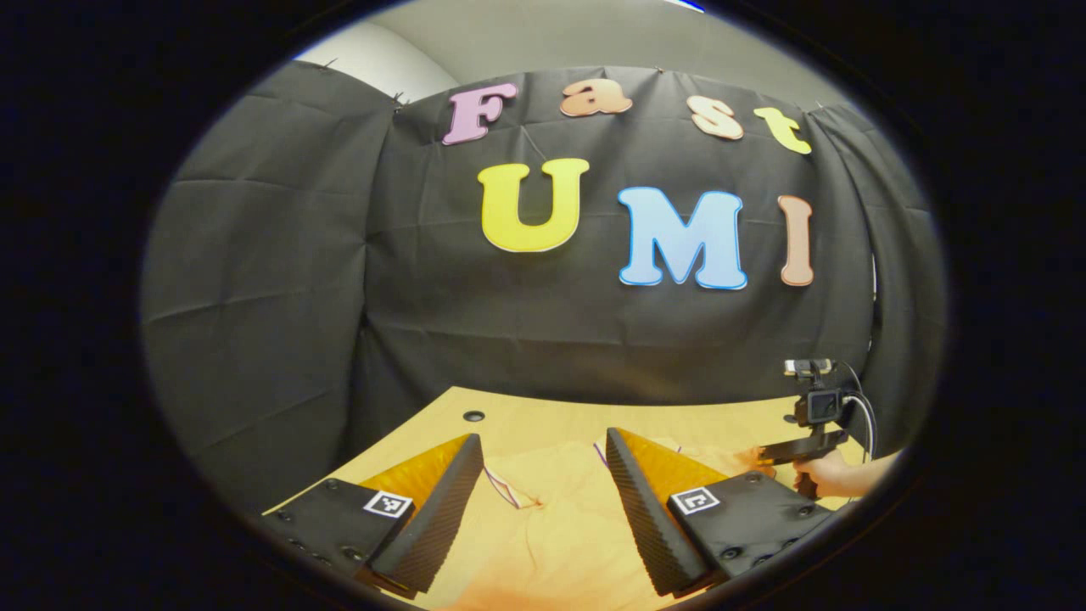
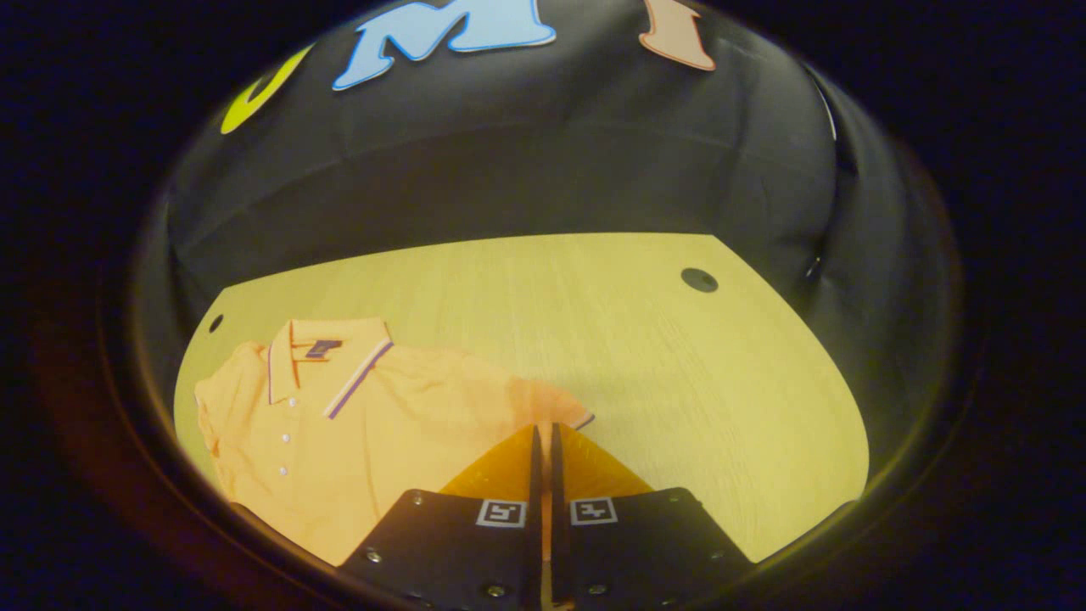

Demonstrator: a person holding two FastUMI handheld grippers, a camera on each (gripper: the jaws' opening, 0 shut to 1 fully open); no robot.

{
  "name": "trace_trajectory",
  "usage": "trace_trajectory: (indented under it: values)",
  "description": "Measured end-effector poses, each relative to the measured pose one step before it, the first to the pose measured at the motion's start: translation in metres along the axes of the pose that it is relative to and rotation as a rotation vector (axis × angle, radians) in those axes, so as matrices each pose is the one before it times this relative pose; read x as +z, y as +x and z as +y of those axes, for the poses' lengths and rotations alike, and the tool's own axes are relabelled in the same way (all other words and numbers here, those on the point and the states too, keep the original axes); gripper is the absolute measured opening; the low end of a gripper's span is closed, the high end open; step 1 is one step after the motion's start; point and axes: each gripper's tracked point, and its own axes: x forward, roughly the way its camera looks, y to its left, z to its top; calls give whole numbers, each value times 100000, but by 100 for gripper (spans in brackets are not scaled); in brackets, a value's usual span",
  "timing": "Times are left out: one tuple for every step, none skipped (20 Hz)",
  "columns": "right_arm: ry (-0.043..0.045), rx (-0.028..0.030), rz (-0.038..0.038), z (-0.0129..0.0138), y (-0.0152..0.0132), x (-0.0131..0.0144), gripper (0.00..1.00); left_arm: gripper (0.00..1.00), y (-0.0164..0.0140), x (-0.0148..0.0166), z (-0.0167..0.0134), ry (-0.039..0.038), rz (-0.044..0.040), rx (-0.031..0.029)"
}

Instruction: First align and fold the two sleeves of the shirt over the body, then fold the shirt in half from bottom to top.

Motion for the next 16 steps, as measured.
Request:
trace_trajectory:
  values:
    - [-2704, 1060, -1167, 742, -333, 375, 5, 94, -247, 47, 39, -468, -298, 104]
    - [-2218, 1288, -1149, 860, -318, 328, 5, 94, -167, 139, 85, -127, -314, 259]
    - [-1748, 2054, -796, 1031, -325, 352, 5, 94, -197, 79, 148, 39, -392, 386]
    - [-1101, 1349, -332, 847, -78, 16, 6, 93, -221, 131, 181, -26, -405, 409]
    - [-935, 1347, -288, 828, -160, 221, 6, 93, -335, 30, 254, -35, -216, 574]
    - [-696, 1036, -2, 734, 46, -104, 6, 93, -248, 61, 345, 413, -306, 896]
    - [-669, 1115, 581, 746, -11, -115, 6, 93, -282, -65, 272, 610, -386, 612]
    - [-397, 991, 325, 720, 169, -182, 7, 93, -279, 27, 169, 419, -45, 541]
    - [-530, 760, 482, 679, -11, -122, 7, 93, -293, -52, 202, -13, 180, 319]
    - [-483, 690, 433, 568, 43, -196, 7, 94, -213, -107, 189, -380, 403, 400]
    - [-439, 711, 604, 597, 67, -157, 7, 95, -194, -270, 299, -464, 359, 386]
    - [-363, 767, 474, 555, 57, -221, 7, 93, -123, -39, 256, -379, 133, 446]
    - [-432, 444, 259, 469, 149, -110, 7, 93, -126, 29, 256, -250, 97, 359]
    - [-349, 60, 265, 316, 169, -161, 7, 93, -12, -21, 262, -76, 56, 400]
    - [-52, 424, 623, 365, 3, -98, 7, 93, 42, -110, 255, -5, 75, 180]
    - [140, 640, 644, 428, 184, -293, 7, 94, -21, -54, 156, 64, 177, 66]
